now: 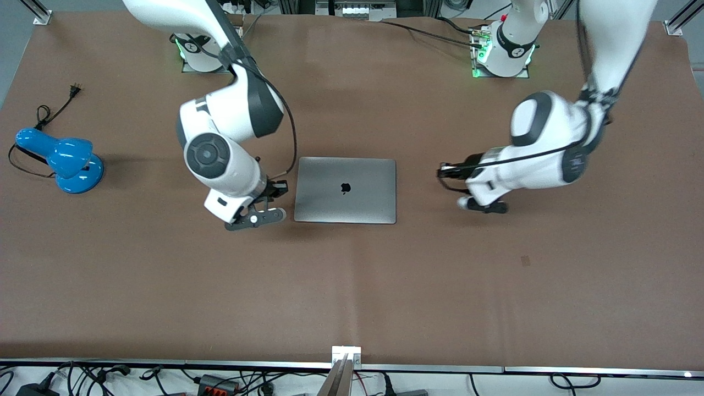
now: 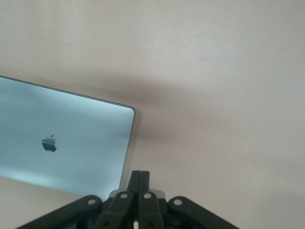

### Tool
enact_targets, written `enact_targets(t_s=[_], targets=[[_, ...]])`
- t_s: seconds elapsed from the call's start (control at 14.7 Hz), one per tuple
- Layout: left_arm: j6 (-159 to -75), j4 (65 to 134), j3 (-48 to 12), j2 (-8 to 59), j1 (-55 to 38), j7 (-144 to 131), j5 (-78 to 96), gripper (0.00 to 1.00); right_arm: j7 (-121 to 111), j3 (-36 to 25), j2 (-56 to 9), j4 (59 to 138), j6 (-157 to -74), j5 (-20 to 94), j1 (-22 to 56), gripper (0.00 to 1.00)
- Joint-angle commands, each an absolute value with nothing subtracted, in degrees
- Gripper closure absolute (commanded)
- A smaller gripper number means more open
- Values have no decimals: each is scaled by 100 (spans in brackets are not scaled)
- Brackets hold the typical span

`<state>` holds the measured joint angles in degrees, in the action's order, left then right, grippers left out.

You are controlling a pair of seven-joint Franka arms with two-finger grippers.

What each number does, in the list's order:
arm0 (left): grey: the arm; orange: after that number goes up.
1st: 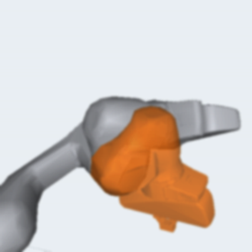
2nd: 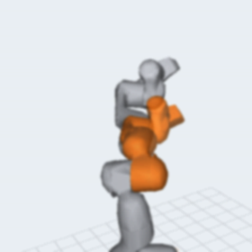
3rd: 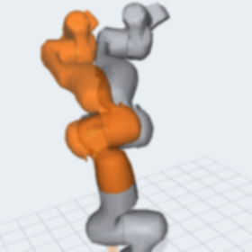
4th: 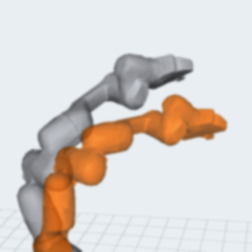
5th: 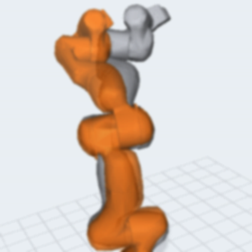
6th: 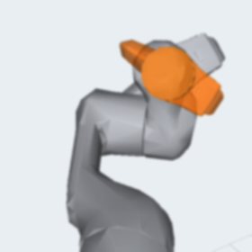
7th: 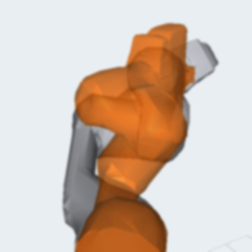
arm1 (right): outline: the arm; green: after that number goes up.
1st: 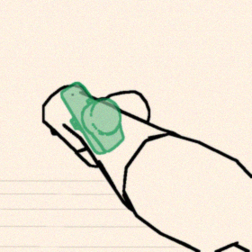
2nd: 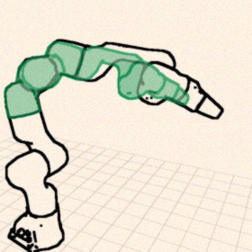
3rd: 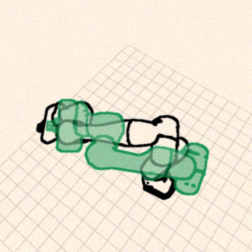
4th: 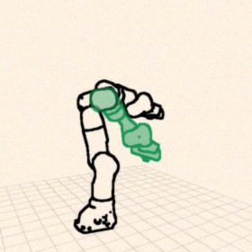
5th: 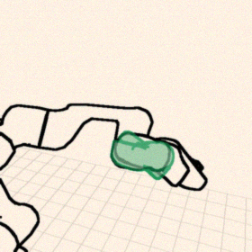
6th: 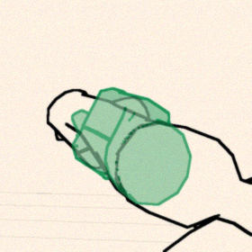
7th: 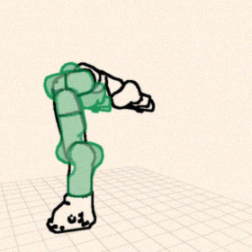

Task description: Close laptop with both arms from behind

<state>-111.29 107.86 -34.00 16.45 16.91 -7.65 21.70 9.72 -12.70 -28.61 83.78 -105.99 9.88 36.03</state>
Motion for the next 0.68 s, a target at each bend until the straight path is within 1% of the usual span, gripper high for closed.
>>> enact_targets(t_s=[0.0, 0.07, 0.14, 0.27, 0.34, 0.41, 0.48, 0.61], targets=[[-10357, 10750, -3401, 846, 2046, -852, 2039, 97, 905, -1502, -2427, 8481, -10232, 923, 3604, 92], [-9953, 10566, -3393, 687, 2213, -861, 1996, 96, 949, -1529, -2330, 8473, -10196, 932, 3604, 50], [-9479, 10251, -3410, 572, 2485, -870, 1856, 96, 975, -1599, -2242, 8481, -10195, 914, 3604, 0], [-8399, 9269, -3401, 536, 2689, -888, 1357, 94, 949, -1897, -2145, 8473, -10187, 932, 3621, 0], [-8106, 8924, -3393, 545, 2724, -888, 1058, 92, 958, -2012, -2127, 8481, -10187, 923, 3621, 0], [-8008, 8756, -3401, 545, 2733, -896, 698, 89, 949, -2135, -2040, 8473, -10187, 923, 3638, 0], [-7998, 8728, -3410, 545, 2725, -905, 442, 86, 932, -2266, -2013, 8473, -10187, 914, 3665, 0], [-7954, 8728, -3489, 527, 2725, -1263, 360, 75, 914, -2460, -2004, 8438, -10073, 923, 3612, 0]])
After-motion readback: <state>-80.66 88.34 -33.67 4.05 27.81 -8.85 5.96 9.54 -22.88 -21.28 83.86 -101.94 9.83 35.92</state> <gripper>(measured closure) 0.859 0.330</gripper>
